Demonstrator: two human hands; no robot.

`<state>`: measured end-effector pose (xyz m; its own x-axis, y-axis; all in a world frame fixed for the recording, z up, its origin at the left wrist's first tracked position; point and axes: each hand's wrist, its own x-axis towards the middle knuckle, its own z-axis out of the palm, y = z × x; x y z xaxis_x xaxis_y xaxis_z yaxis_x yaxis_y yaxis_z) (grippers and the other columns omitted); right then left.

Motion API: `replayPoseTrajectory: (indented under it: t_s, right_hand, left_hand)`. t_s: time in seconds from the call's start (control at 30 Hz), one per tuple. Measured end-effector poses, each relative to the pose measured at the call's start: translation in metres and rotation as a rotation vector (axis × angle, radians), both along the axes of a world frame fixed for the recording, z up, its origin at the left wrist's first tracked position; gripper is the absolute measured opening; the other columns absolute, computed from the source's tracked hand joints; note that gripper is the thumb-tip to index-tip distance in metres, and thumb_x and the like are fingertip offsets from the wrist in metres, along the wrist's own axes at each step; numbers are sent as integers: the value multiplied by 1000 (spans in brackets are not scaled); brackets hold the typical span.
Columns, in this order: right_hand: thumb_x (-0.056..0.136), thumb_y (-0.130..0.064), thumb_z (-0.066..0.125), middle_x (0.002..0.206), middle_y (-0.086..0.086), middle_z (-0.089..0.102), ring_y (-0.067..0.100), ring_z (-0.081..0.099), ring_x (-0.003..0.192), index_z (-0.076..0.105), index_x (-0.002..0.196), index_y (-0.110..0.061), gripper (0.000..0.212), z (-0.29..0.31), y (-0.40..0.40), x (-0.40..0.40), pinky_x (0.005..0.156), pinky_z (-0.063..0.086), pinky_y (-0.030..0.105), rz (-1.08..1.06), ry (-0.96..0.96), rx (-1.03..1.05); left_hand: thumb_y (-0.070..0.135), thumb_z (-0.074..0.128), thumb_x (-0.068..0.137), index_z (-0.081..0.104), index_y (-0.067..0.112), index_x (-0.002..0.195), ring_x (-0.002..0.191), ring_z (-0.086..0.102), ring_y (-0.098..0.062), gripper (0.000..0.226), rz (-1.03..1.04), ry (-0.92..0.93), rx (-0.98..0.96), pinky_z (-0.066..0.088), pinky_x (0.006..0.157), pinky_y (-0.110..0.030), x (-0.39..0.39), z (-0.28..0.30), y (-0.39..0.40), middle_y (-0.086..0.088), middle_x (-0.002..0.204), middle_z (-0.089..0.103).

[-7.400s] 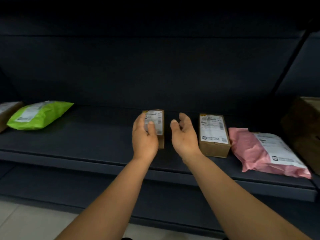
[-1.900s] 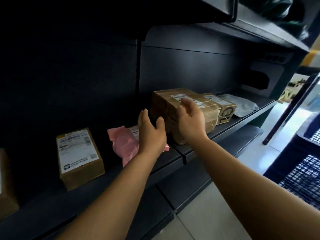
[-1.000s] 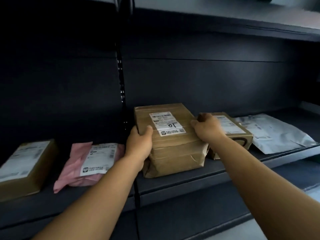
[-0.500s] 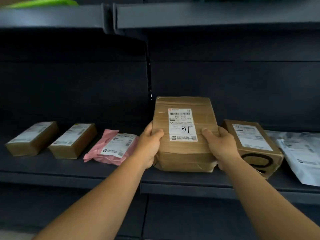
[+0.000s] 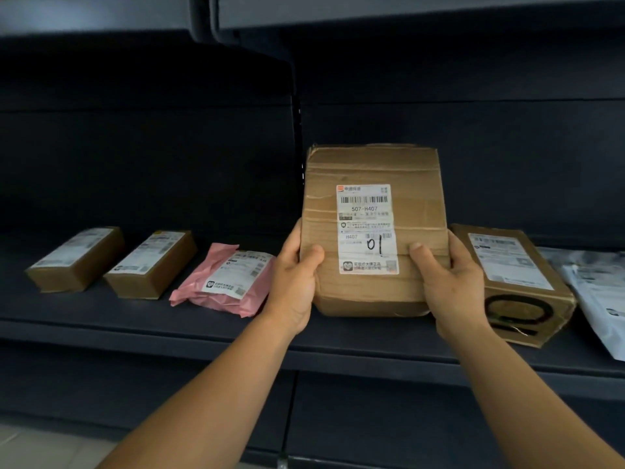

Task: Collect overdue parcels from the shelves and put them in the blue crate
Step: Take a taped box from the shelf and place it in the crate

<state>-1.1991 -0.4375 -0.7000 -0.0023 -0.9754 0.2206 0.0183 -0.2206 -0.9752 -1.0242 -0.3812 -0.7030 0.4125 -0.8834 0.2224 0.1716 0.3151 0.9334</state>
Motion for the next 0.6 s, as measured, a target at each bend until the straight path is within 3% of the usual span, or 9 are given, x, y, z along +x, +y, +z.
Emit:
replayPoseTrajectory:
  t_s: [0.23, 0.43, 0.53, 0.6]
  right_hand:
    - [90, -27, 65, 102, -13, 70, 5, 66, 95, 59, 106, -41, 22, -1, 3, 4, 81, 54, 28, 1, 0, -10]
    - [90, -28, 65, 96, -13, 71, 4, 67, 88, 62, 102, -37, 15, 10, 8, 3, 74, 52, 25, -75, 14, 11]
    - [90, -35, 64, 92, -12, 68, 7, 64, 86, 62, 95, -35, 6, 27, 12, -4, 68, 49, 25, -124, 62, 58]
    - [91, -37, 62, 90, -12, 67, 6, 61, 83, 62, 99, -30, 11, 42, 14, -10, 63, 44, 23, -146, 85, 86]
  left_hand:
    - [-2, 43, 96, 55, 31, 127, 116, 60, -15, 47, -28, 27, -14, 48, 99, -34, 5, -2, -2, 2, 122, 67]
    - [1, 46, 96, 57, 36, 123, 107, 65, -8, 45, -61, 32, 20, 51, 89, -27, 5, 7, -7, 9, 111, 71]
    - [10, 52, 96, 55, 30, 126, 105, 66, -15, 37, -23, 33, 71, 53, 90, -36, 1, 23, -12, 2, 112, 69]
    - [14, 55, 94, 53, 24, 126, 103, 66, -20, 33, -11, 53, 96, 54, 89, -41, -4, 38, -15, -3, 112, 68]
